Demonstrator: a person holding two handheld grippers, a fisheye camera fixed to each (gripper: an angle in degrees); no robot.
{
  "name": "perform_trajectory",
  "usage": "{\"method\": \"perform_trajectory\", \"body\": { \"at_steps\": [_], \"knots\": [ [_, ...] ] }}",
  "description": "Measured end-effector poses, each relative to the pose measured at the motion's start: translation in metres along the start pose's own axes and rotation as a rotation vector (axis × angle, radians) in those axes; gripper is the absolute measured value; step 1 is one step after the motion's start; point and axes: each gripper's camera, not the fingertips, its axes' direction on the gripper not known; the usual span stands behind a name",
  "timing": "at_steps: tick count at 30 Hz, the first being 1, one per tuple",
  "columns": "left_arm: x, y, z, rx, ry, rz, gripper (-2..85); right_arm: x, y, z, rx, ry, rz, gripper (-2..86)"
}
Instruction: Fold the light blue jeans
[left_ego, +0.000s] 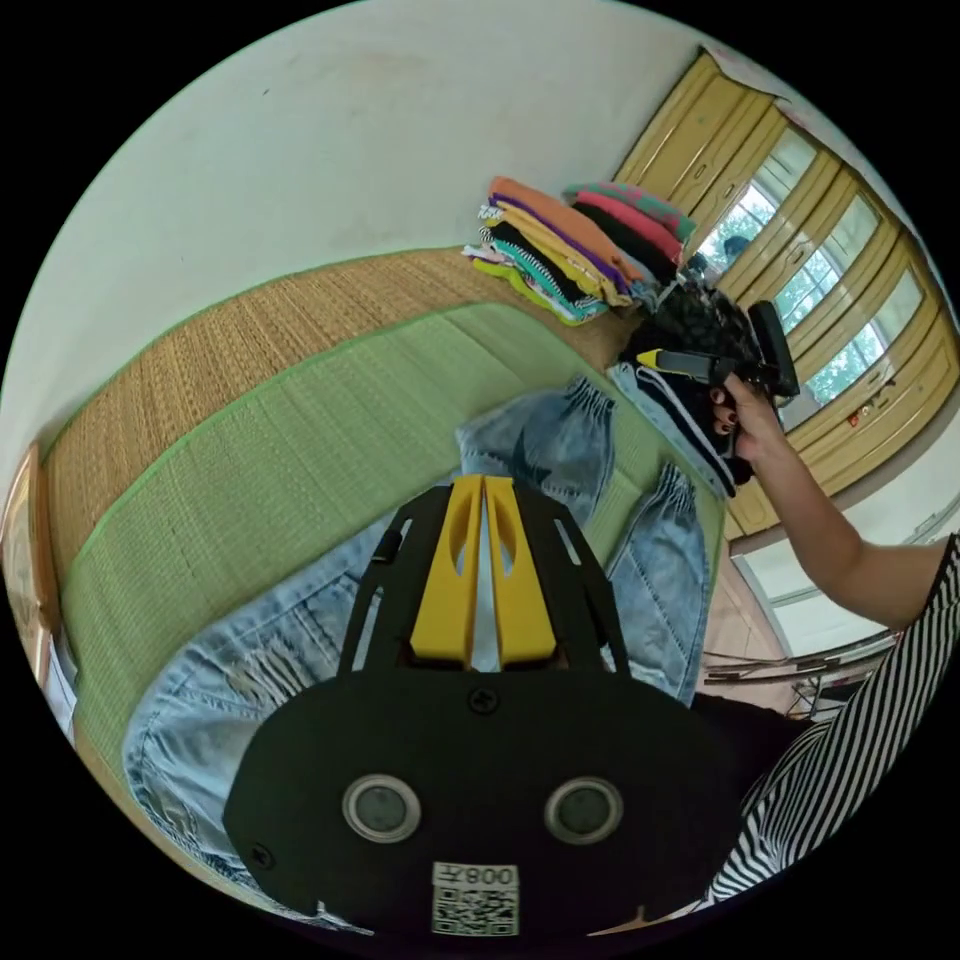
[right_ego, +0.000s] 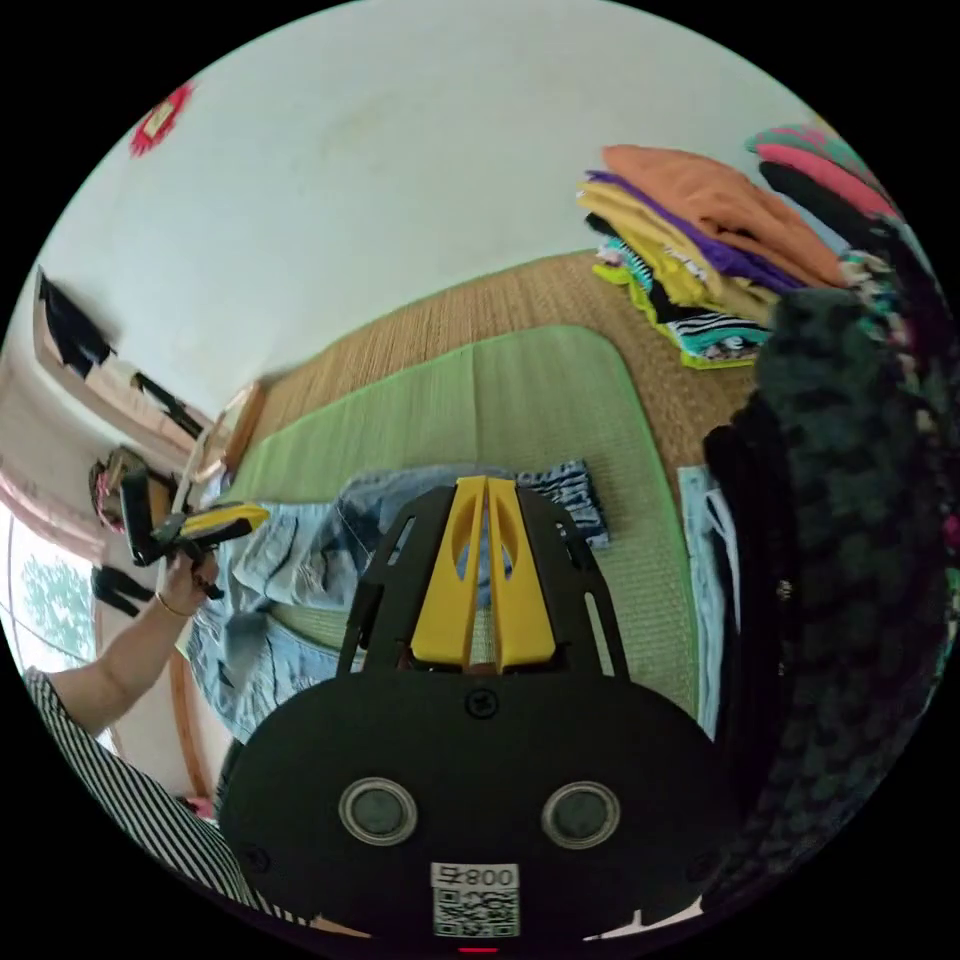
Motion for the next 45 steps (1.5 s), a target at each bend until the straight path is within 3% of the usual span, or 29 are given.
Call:
{"method": "perform_trajectory", "body": {
  "at_steps": [5,9,23,29,32,34,39,45],
  "knots": [
    [-0.005,0.017,0.012,-0.092,-0.2,-0.037,0.2,-0.032,-0.001,0.103,-0.23,0.218,-0.08,-0.2],
    [-0.02,0.013,0.041,-0.223,-0.289,-0.049,0.1,-0.034,0.001,0.113,-0.241,0.227,-0.08,-0.3],
    [-0.08,-0.032,0.04,-0.136,-0.363,-0.191,0.1,-0.04,-0.02,0.132,-0.204,0.297,-0.042,0.0],
    [-0.051,0.017,-0.003,-0.014,-0.097,-0.097,0.1,-0.045,-0.051,0.148,-0.219,0.289,-0.056,0.0],
    [-0.034,0.051,0.004,-0.135,-0.121,-0.038,0.1,-0.056,-0.061,0.157,-0.236,0.322,-0.081,0.0],
    [-0.037,0.068,0.02,-0.261,-0.23,-0.052,0.1,-0.063,-0.069,0.163,-0.249,0.346,-0.095,0.0],
    [-0.059,0.078,0.028,-0.327,-0.044,-0.106,0.1,-0.07,-0.096,0.175,-0.274,0.359,-0.117,0.0],
    [-0.071,0.089,0.029,-0.343,0.02,-0.095,0.1,-0.081,-0.148,0.196,-0.328,0.362,-0.133,0.1]
  ]
}}
